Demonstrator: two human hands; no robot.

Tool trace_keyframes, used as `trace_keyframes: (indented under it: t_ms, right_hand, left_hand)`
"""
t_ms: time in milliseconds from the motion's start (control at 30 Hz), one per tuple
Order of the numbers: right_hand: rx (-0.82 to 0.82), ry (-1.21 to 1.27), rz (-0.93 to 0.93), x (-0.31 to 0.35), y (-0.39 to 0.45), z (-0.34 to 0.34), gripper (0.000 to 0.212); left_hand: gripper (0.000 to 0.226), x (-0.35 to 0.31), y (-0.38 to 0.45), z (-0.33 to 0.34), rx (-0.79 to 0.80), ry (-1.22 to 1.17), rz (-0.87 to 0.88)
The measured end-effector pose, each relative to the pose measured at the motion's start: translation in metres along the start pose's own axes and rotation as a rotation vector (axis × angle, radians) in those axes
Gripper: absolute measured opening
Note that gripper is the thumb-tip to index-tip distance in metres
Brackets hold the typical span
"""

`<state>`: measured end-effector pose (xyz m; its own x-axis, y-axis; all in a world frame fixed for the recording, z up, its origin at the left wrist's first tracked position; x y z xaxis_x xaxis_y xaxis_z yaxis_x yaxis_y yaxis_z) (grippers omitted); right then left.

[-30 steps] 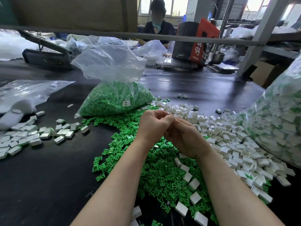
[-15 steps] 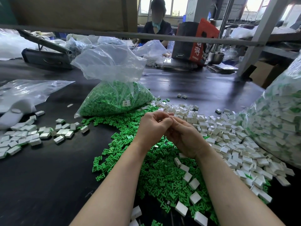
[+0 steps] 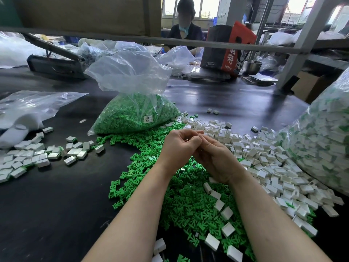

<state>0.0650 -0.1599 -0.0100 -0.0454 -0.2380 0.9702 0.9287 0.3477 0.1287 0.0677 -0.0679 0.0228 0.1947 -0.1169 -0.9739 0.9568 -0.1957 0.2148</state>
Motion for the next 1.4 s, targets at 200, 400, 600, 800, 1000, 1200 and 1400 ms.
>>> trace_keyframes:
  t_ms: [200, 400, 600, 800, 1000, 1200, 1400]
  right_hand:
    - [0.003, -0.013, -0.009, 0.0, 0.001, 0.0, 0.05]
    - [0.002, -0.003, -0.013, 0.0, 0.0, -0.001, 0.047]
    - [0.003, -0.027, -0.01, 0.0, 0.001, -0.002, 0.046]
    - [-0.067, -0.017, -0.001, -0.002, 0.001, -0.007, 0.036]
    - [-0.184, -0.034, 0.008, 0.002, 0.001, -0.016, 0.044]
    - [-0.302, -0.407, -0.082, 0.016, 0.0, -0.021, 0.025]
    - [-0.284, -0.585, -0.152, 0.021, 0.001, -0.012, 0.03]
  left_hand:
    - [0.015, 0.0, 0.0, 0.0, 0.007, 0.01, 0.002]
    - [0.016, 0.001, 0.001, 0.0, 0.012, 0.021, 0.018]
    - [0.016, 0.001, 0.001, 0.0, 0.015, 0.021, 0.02]
    - [0.021, 0.001, 0.002, -0.001, 0.017, 0.065, 0.024]
    - [0.017, 0.001, 0.005, 0.0, 0.119, 0.073, 0.054]
    - [0.022, -0.005, 0.008, -0.008, 0.05, 0.129, 0.133]
    - [0.026, 0.012, 0.009, -0.008, 0.115, 0.193, -0.005]
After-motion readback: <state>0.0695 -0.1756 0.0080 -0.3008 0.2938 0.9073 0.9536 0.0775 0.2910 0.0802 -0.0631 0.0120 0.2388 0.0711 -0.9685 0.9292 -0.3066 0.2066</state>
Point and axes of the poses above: each hand's wrist, its own y-axis towards the middle knuckle, its own z-axis out of the palm, x = y × z, the point moved 7 cm from there along y, towards the middle knuckle, and after that the axes turned 7 degrees about -y, right-handed, at the moved point
